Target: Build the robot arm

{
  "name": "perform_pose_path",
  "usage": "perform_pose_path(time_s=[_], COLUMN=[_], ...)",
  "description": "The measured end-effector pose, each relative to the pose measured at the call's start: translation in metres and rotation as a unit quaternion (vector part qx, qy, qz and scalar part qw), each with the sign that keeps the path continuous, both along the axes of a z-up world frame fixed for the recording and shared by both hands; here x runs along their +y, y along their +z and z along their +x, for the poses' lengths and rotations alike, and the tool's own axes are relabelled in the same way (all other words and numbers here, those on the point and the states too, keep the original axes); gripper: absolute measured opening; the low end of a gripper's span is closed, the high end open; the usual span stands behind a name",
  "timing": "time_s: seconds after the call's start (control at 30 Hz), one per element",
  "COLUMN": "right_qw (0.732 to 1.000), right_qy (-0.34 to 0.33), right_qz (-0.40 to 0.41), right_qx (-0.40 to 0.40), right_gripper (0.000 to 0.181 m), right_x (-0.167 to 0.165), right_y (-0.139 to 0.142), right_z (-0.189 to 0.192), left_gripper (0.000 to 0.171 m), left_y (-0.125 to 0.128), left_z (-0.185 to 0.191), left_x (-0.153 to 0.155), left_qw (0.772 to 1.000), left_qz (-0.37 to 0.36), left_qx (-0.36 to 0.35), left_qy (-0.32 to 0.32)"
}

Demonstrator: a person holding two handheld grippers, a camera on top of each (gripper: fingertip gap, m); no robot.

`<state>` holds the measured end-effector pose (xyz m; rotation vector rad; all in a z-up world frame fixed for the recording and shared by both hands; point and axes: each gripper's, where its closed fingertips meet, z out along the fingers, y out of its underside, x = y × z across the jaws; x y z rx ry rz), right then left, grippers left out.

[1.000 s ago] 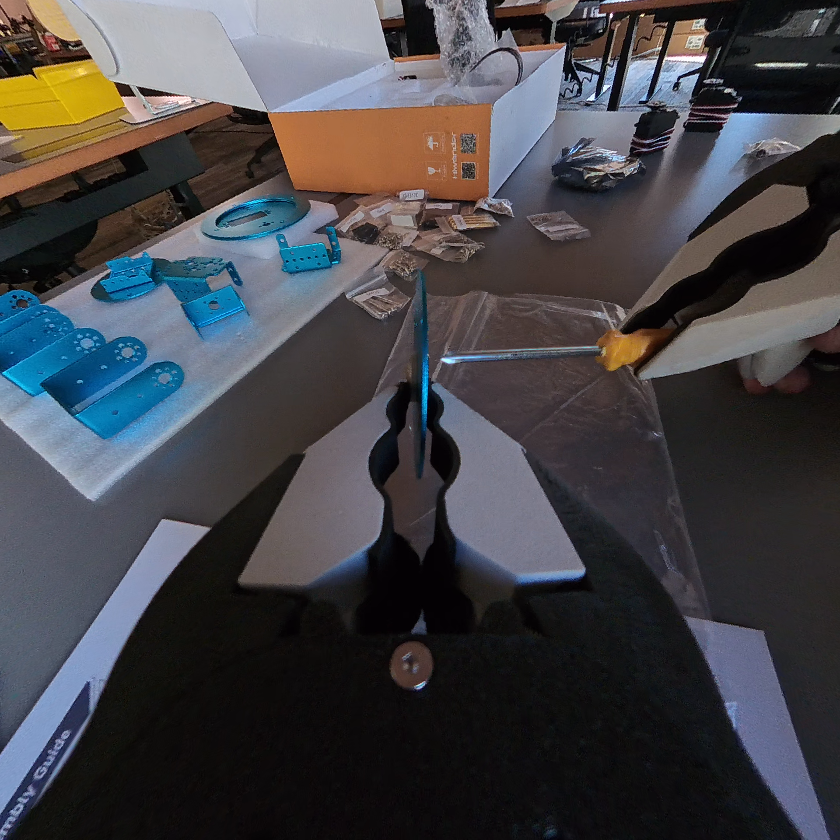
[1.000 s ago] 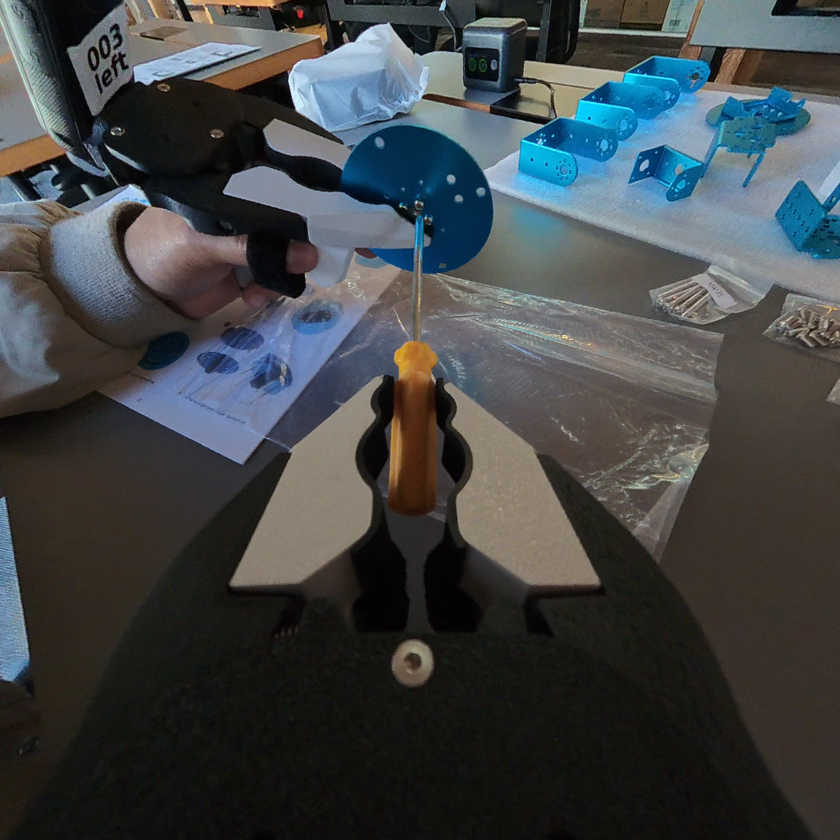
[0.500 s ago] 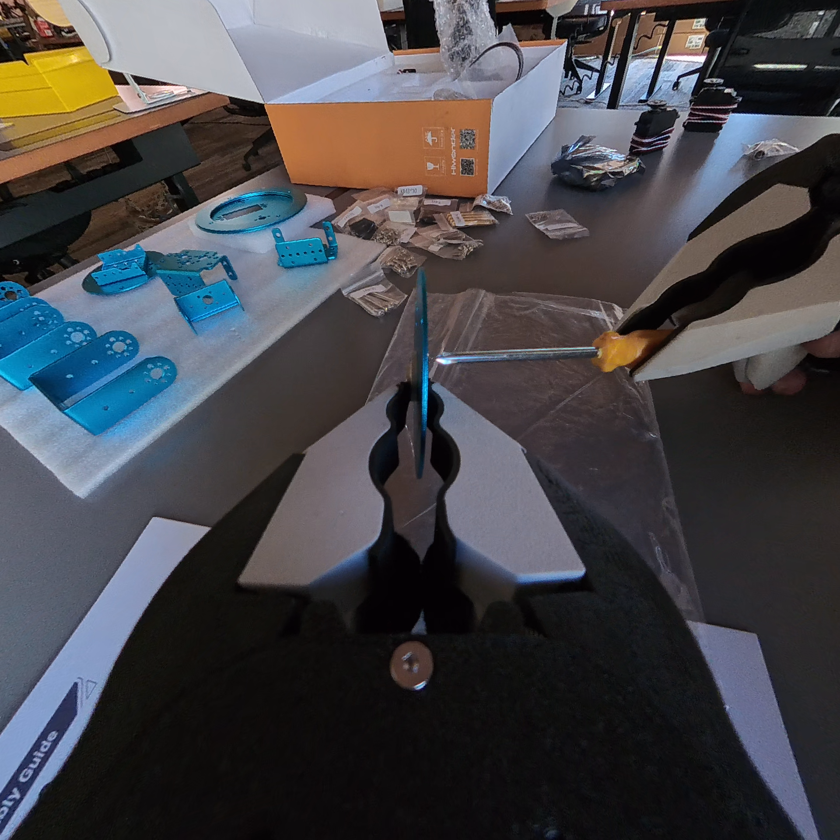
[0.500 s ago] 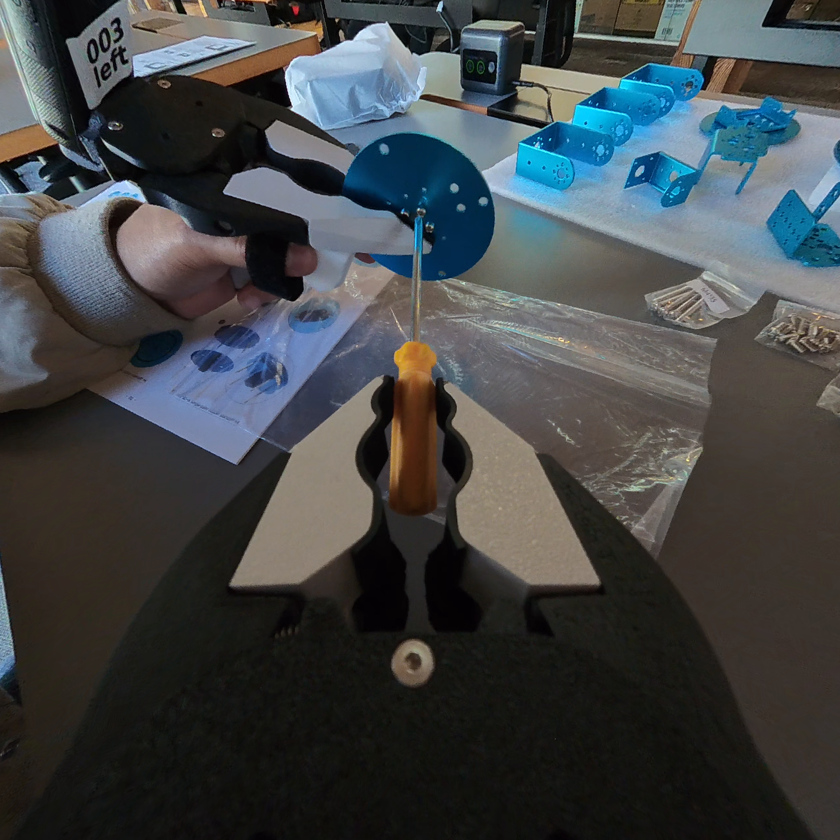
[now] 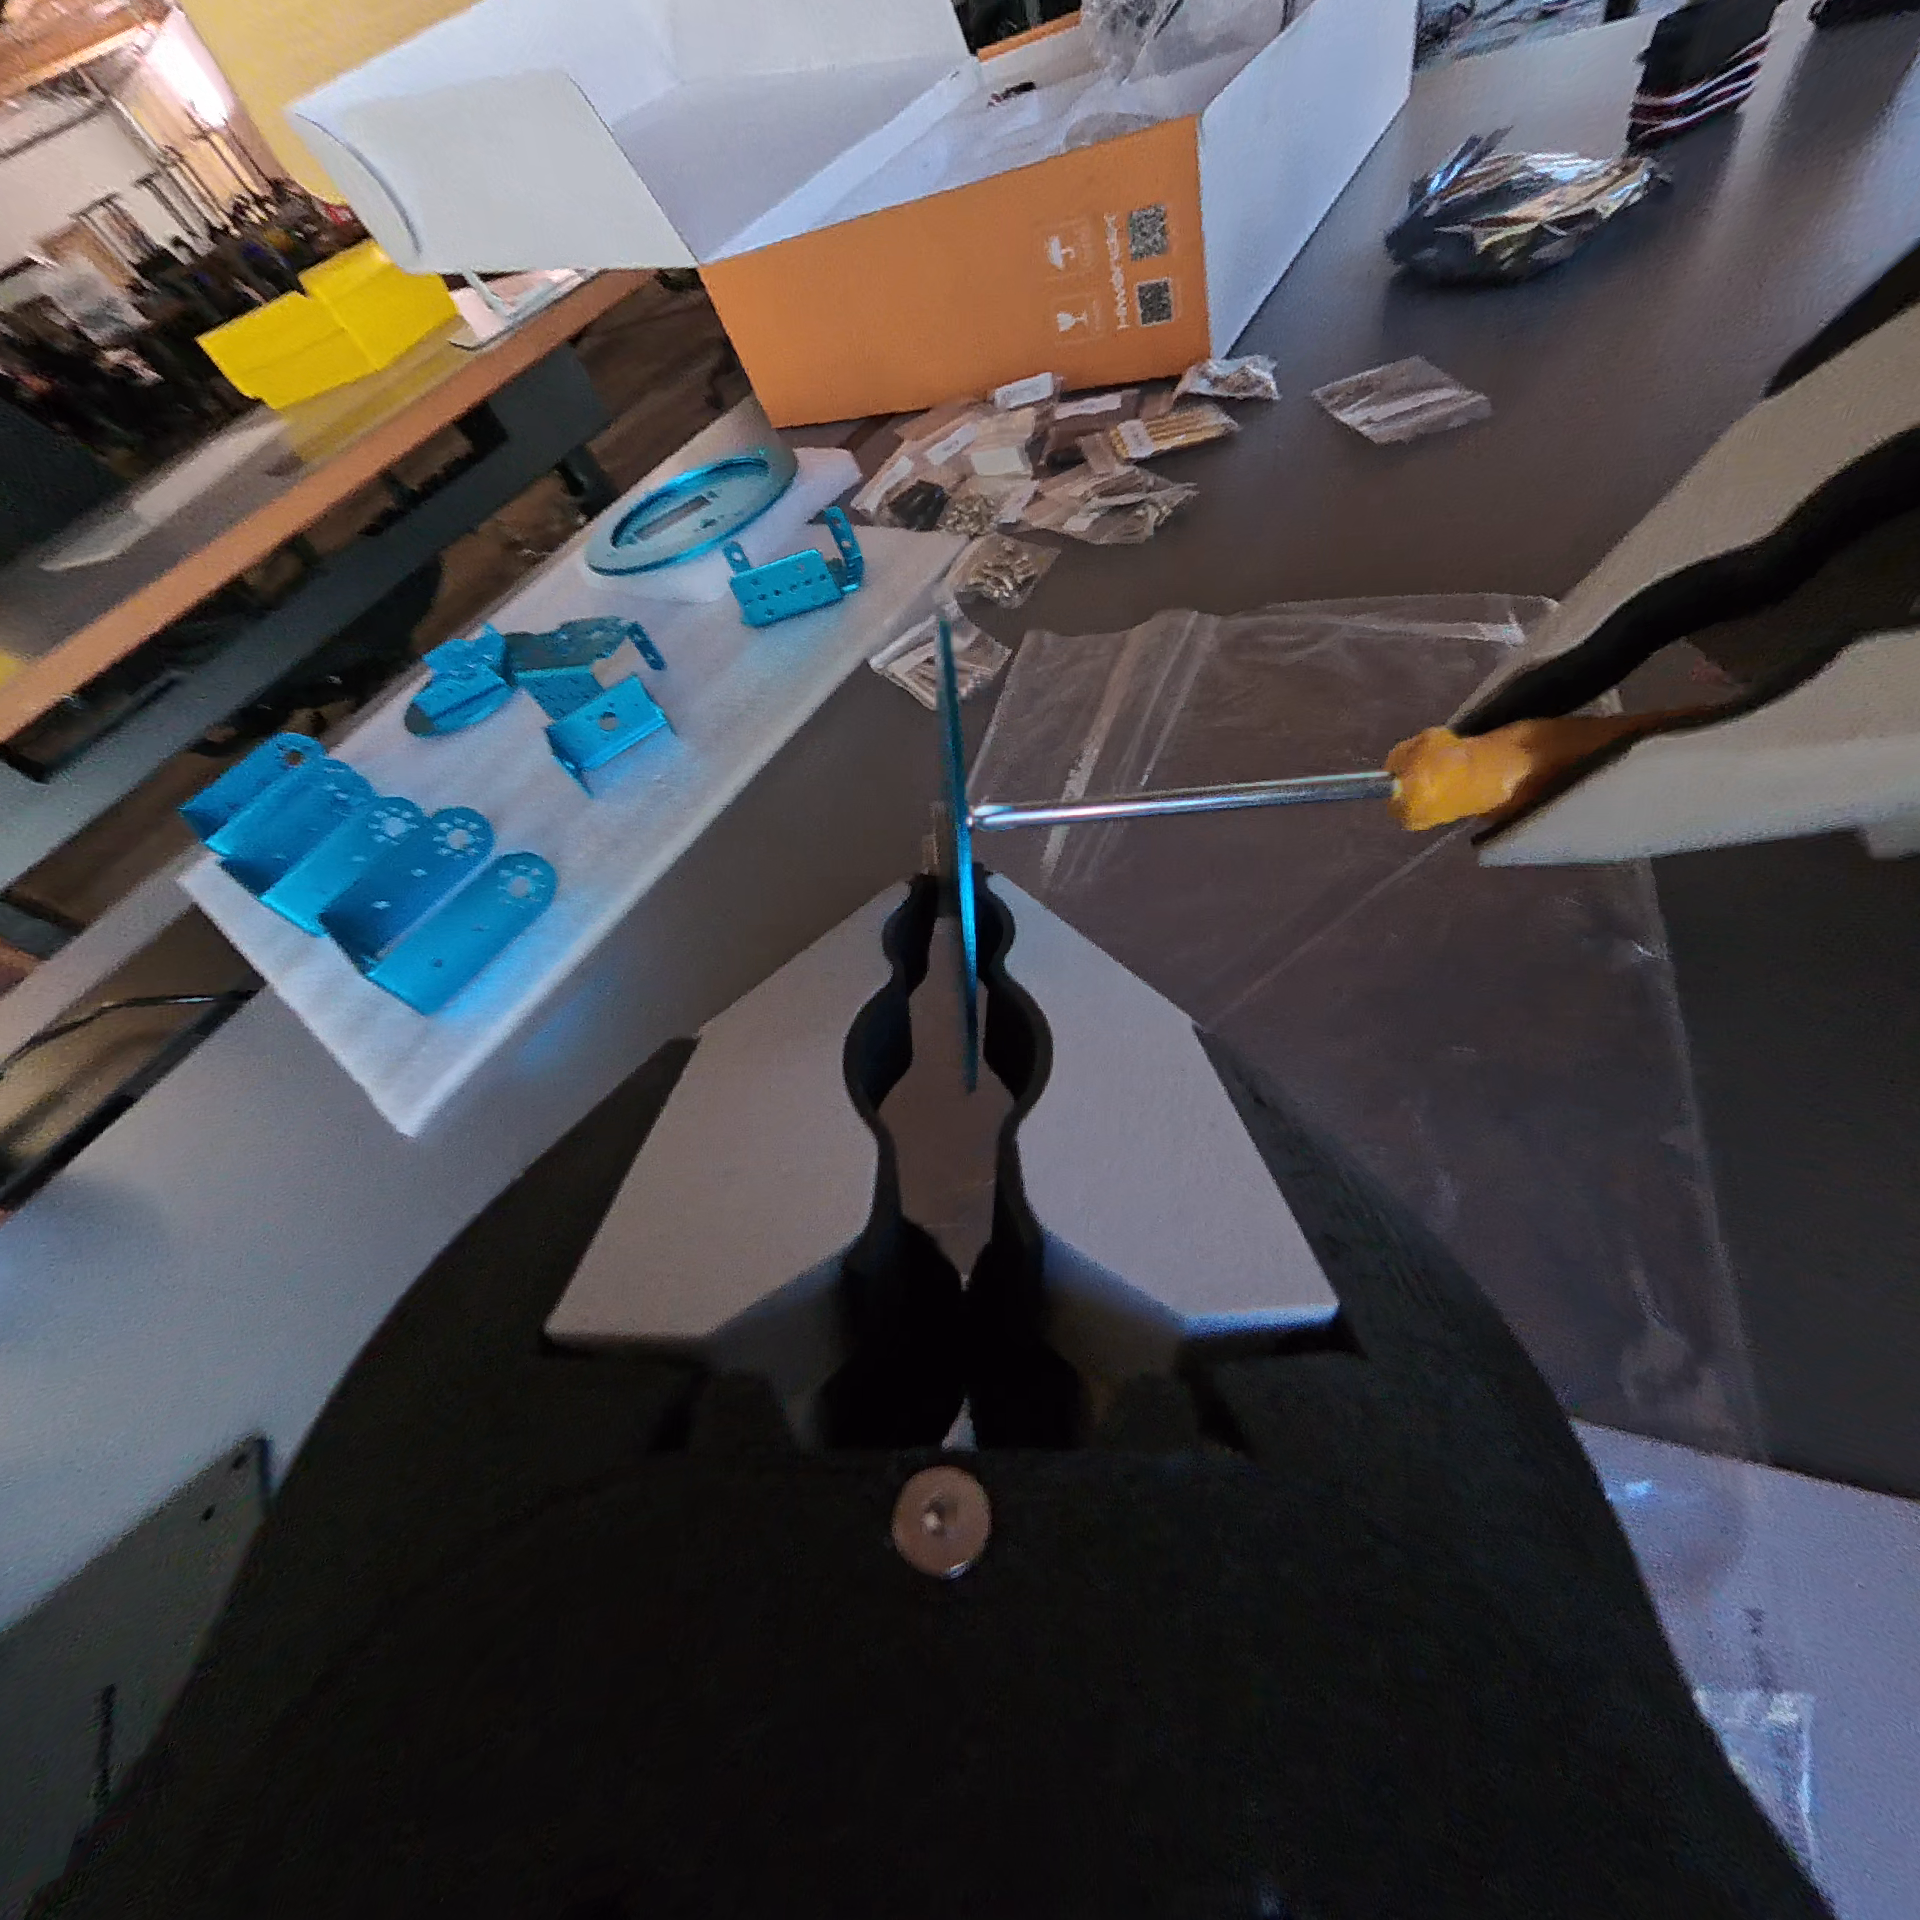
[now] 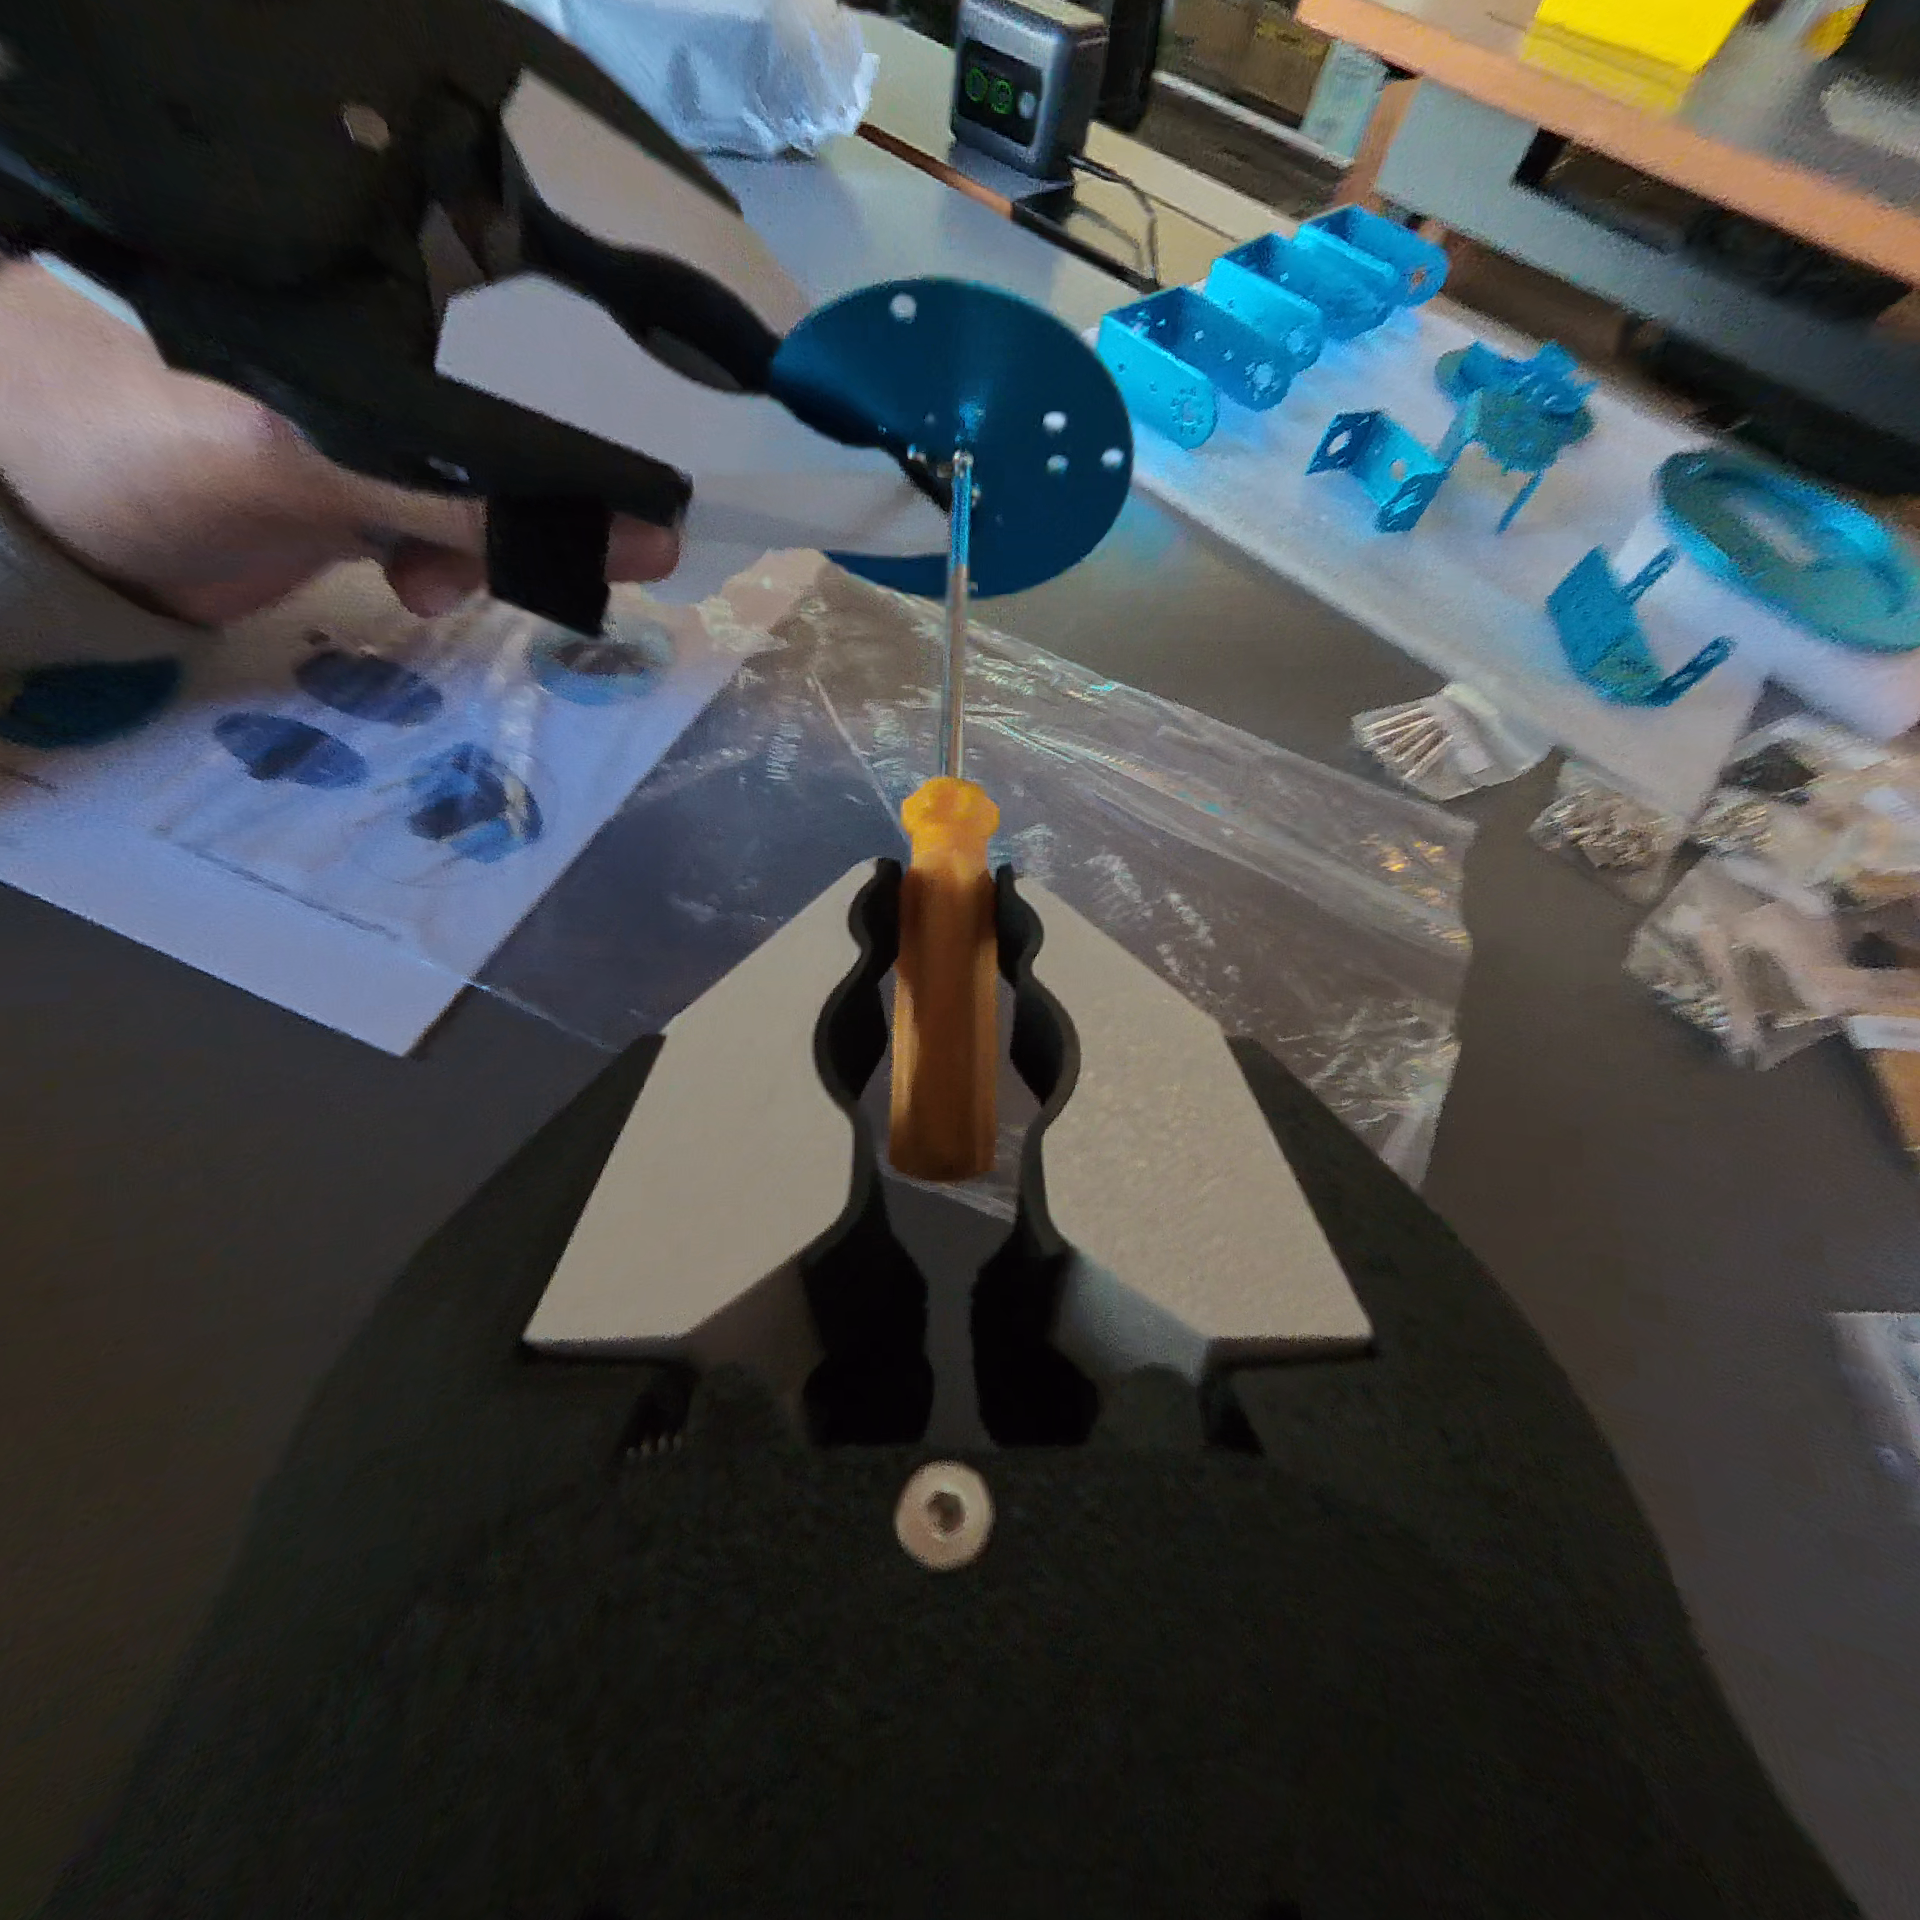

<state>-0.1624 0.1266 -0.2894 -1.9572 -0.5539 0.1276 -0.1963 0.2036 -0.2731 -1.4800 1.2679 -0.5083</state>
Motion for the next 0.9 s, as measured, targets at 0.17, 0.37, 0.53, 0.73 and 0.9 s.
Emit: perform_pose_path(time_s=[0.17, 0.37, 0.53, 0.73, 0.9], right_qw=[0.998, 0.957, 0.876, 0.752, 0.62], right_qy=[-0.03, 0.082, 0.161, 0.254, 0.316], right_qz=[0.014, -0.111, -0.171, -0.244, -0.285], right_qx=[-0.063, 0.256, 0.422, 0.558, 0.66], right_gripper=[0.016, 0.016, 0.016, 0.016, 0.016], right_x=[0.002, -0.011, -0.028, -0.045, -0.052], right_y=[-0.001, 0.016, 0.038, 0.064, 0.09], right_z=[-0.01, -0.029, -0.033, -0.045, -0.046], left_gripper=[0.007, 0.007, 0.006, 0.006, 0.006], left_y=[0.014, 0.04, 0.062, 0.076, 0.091], left_z=[-0.004, -0.005, -0.007, -0.008, -0.012], left_x=[0.001, -0.01, -0.027, -0.036, -0.04], left_qw=[0.998, 0.993, 0.987, 0.978, 0.966], left_qz=[0.056, 0.098, 0.09, 0.032, -0.002], left_qx=[-0.005, -0.055, -0.111, -0.175, -0.226], left_qy=[0.016, -0.022, -0.074, -0.113, -0.128])
